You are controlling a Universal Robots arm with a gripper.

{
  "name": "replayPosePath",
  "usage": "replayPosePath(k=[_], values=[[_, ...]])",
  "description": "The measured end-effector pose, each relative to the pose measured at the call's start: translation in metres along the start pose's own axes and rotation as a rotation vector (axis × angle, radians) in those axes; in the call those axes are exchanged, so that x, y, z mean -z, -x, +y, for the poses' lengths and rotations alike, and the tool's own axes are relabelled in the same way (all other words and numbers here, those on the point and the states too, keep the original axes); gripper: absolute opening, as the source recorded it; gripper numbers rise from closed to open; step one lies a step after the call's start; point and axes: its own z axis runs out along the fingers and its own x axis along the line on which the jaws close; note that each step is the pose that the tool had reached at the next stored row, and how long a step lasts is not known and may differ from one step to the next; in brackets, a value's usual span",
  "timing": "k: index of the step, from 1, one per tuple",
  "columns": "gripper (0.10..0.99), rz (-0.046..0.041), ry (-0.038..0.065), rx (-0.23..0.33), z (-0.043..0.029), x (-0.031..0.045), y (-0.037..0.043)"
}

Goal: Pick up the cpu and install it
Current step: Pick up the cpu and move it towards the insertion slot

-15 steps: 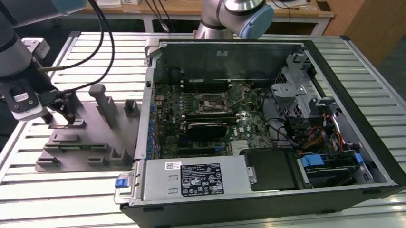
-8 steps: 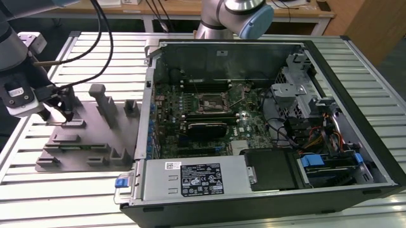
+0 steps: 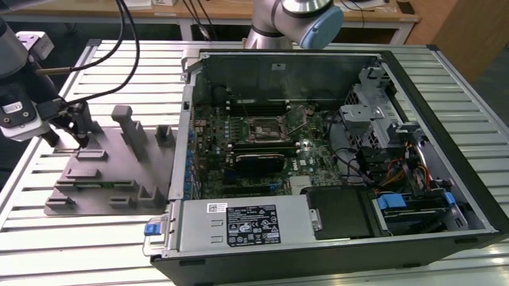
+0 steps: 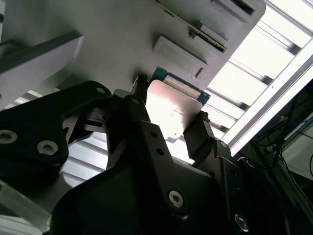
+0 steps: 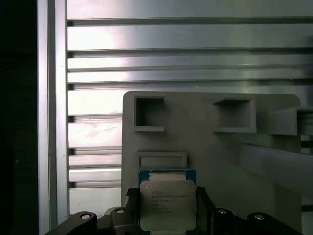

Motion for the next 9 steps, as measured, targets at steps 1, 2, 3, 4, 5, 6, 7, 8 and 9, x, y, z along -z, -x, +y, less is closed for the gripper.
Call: replayPosePath(k=[1,2,3,4,5,6,7,8,9], values=[[0.545,-0.0003,0.000,0.000,0.0001,0.0019,0.0001],[0.545,-0.0007,0.000,0.000,0.0002,0.0038,0.0001],[0.545,-0.0010,0.000,0.000,0.0003,0.0058,0.0001],[0.545,-0.0013,0.000,0.000,0.0004,0.0078,0.0002],[0.545,-0.0017,0.000,0.000,0.0005,0.0099,0.0002],[0.545,-0.0021,0.000,0.000,0.0005,0.0118,0.0003],[0.545,-0.0025,0.000,0.000,0.0007,0.0138,0.0003],[0.545,-0.0029,0.000,0.000,0.0007,0.0157,0.0004],[0.545,-0.0033,0.001,0.000,0.0008,0.0177,0.0004]])
